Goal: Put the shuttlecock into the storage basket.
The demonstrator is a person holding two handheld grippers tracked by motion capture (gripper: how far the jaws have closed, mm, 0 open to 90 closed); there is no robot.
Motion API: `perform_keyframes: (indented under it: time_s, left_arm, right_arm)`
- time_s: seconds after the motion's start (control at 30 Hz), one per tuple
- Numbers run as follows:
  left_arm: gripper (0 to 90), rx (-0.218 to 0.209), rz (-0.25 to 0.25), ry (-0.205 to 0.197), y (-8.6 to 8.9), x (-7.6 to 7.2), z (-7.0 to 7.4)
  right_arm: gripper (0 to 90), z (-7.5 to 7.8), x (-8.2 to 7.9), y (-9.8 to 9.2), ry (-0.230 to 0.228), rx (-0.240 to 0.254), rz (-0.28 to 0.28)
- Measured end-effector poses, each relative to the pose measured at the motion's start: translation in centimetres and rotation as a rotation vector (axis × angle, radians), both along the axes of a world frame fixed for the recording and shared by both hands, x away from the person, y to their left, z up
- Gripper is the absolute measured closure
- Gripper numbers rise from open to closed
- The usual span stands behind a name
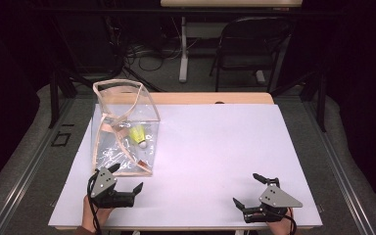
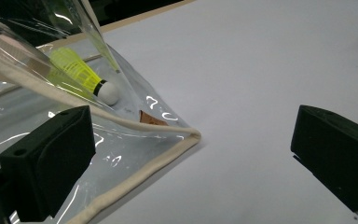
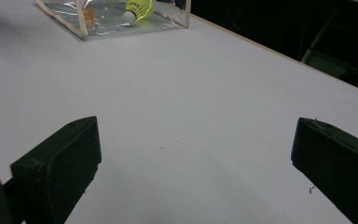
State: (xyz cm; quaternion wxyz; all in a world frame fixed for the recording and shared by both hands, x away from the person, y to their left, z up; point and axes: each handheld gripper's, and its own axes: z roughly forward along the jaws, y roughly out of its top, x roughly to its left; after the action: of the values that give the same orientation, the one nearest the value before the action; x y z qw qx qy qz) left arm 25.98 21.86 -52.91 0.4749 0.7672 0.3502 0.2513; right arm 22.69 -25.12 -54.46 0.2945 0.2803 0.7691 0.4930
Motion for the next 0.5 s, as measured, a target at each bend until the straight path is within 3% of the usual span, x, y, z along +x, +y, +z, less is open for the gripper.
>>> perform_keyframes:
  time_s: [0.13,0.5]
  left_arm:
    - [0.0,0.003,-0.005,-0.018,0.0,-0.6,-0.8]
    - [0.0,0.015,-0.032,0.004,-0.5,-0.3,-1.8]
  right_arm:
    - [1.1,0.0,0.0,0.0,-0.001,-0.003,0.002]
    - [1.1,-0.1,0.1,-0.1,0.004,-0.001,-0.001]
